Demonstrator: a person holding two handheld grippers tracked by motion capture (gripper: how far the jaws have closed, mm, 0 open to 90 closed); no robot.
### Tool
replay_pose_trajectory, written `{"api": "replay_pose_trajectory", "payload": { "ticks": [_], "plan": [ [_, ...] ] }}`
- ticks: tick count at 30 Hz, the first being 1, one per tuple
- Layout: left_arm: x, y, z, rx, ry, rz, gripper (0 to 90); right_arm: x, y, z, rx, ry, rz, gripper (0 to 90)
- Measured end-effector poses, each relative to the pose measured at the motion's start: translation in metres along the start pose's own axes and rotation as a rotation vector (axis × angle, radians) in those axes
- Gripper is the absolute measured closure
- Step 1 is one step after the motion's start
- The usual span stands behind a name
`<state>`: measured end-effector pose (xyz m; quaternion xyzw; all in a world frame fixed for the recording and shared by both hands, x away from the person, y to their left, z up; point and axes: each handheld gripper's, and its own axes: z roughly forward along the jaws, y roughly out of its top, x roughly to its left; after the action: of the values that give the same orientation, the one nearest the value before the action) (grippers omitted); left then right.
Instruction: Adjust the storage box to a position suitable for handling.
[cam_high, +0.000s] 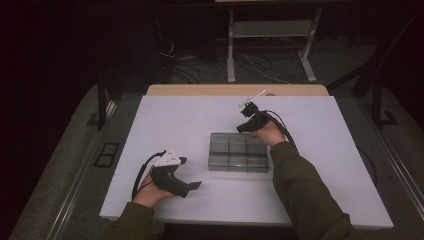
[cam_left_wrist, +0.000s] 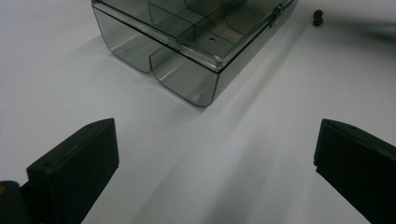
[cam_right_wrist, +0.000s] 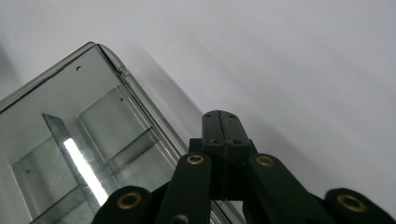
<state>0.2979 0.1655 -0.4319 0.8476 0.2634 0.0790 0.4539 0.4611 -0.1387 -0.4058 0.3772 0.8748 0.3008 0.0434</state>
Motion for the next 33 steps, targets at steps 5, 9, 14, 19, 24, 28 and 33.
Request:
{"api": "replay_pose_trajectory", "payload": {
  "ticks": [5, 9, 14, 19, 24, 28, 33],
  "plan": [
    [0.0, 0.0, 0.0, 0.001, 0.0, 0.0, 0.0, 0.006, -0.005, -0.002, 0.001, 0.011, -0.016, 89.2],
    [0.0, 0.0, 0.0, -0.004, 0.0, -0.005, 0.0, 0.013, -0.008, -0.001, 0.01, 0.022, -0.037, 89.2],
    [0.0, -0.001, 0.0, 0.0, -0.001, -0.006, 0.0, 0.024, -0.012, 0.0, 0.015, 0.026, -0.071, 89.2],
    [0.0, -0.001, 0.0, 0.0, -0.002, -0.006, 0.0, 0.035, -0.015, -0.001, 0.018, 0.036, -0.103, 89.2],
    [0.0, 0.0, 0.0, -0.003, -0.003, 0.0, 0.0, 0.044, -0.018, -0.002, 0.018, 0.039, -0.123, 89.2],
    [0.0, 0.0, 0.0, -0.004, -0.001, 0.001, 0.0, 0.049, -0.022, -0.004, 0.014, 0.036, -0.131, 89.2],
    [0.0, 0.0, -0.001, 0.002, 0.0, 0.005, 0.0, 0.055, -0.027, -0.006, 0.011, 0.049, -0.144, 89.2]
  ]
}}
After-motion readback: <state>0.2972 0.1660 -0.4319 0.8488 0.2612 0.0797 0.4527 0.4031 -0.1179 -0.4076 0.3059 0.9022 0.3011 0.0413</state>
